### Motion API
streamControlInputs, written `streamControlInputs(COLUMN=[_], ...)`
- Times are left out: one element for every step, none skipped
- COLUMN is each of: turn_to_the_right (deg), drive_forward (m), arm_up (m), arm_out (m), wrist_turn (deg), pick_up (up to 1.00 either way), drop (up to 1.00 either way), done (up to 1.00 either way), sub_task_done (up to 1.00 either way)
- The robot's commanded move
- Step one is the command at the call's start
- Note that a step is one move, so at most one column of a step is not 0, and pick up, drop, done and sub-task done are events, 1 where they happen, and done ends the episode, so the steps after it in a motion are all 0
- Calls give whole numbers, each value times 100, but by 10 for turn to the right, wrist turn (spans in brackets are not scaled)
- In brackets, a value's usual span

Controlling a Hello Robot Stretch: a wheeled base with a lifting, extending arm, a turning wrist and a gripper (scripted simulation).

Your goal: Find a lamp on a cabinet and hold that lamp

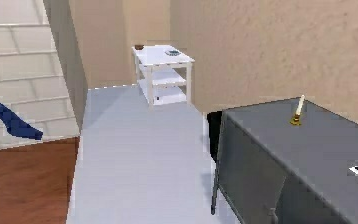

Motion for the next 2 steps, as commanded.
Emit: streamControlInputs(turn_to_the_right=[0, -300], drive_forward=[55, 0], arm_up=[0, 0], arm_out=[0, 0], wrist_turn=[0, 0], pick_up=[0, 0], drop=[0, 0], done=[0, 0], sub_task_done=[0, 0])
